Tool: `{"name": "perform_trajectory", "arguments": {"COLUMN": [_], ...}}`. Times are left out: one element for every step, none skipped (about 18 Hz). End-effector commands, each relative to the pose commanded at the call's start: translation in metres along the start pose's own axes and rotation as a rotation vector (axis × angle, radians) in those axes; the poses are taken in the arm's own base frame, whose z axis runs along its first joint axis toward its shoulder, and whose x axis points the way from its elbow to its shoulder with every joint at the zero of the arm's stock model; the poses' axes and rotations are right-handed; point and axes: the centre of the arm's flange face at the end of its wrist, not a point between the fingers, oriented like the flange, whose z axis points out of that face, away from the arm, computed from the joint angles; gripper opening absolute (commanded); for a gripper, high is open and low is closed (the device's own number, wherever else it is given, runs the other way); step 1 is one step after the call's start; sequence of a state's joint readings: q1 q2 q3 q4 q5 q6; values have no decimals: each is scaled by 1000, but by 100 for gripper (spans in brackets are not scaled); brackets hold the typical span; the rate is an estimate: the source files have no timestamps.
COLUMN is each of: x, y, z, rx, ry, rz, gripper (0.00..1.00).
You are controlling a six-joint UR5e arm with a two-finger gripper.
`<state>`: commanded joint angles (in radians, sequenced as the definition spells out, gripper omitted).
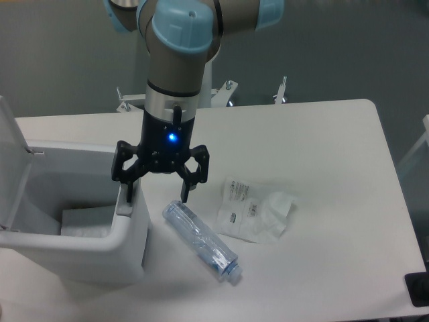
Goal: Open the trash can
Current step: 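Raise the gripper away from the opened bin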
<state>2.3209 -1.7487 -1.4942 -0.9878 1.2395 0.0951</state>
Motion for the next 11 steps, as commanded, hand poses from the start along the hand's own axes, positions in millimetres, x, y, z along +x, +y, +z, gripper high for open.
{"name": "perform_trajectory", "arguments": {"x": [-6, -17, -23, -29, -36, -42, -48, -56, -64, -69, -78], "y": [-3, -6, -7, -8, -8, -7, -6, -4, -2, -2, -1], "z": [-3, -8, -12, -14, -16, -16, -15, -15, -14, -14, -16], "rx": [6, 15, 22, 20, 14, 2, -15, -31, -45, -57, -67], "ry": [-10, -33, -69, -125, -188, -246, -286, -319, -346, -365, -380], "rz": [-7, -20, -22, -19, -11, 11, 40, 66, 87, 105, 113], "gripper": [100, 100, 100, 100, 100, 100, 100, 100, 100, 100, 100]}}
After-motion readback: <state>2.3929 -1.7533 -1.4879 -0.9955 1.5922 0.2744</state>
